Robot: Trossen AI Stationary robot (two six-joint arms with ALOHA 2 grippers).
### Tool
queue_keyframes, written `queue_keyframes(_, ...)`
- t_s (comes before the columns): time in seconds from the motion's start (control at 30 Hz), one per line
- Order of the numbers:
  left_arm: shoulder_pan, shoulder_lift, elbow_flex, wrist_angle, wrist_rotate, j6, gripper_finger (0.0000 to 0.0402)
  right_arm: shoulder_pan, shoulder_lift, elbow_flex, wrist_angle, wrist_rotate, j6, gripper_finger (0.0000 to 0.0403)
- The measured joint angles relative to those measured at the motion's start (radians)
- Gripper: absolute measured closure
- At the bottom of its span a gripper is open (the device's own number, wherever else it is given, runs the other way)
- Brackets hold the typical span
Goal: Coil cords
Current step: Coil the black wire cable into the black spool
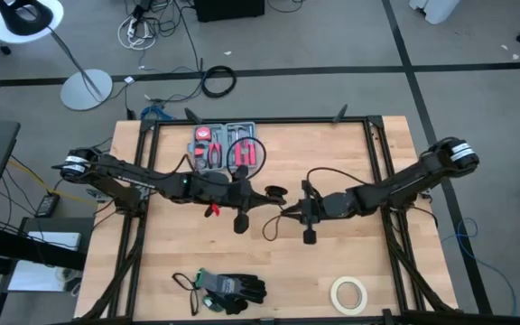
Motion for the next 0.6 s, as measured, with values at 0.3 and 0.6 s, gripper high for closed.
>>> queue_keyframes(0.3,0.006,-0.001,0.001,-0.121,0.024,-0.042,0.0401,0.008,-0.179,0.000,-0.154,-0.131,0.083,0.0395)
queue_keyframes(0.6,0.006,-0.001,0.002,-0.104,0.034,-0.041,0.0401,-0.001,-0.240,0.003,-0.168,-0.243,0.115,0.0396)
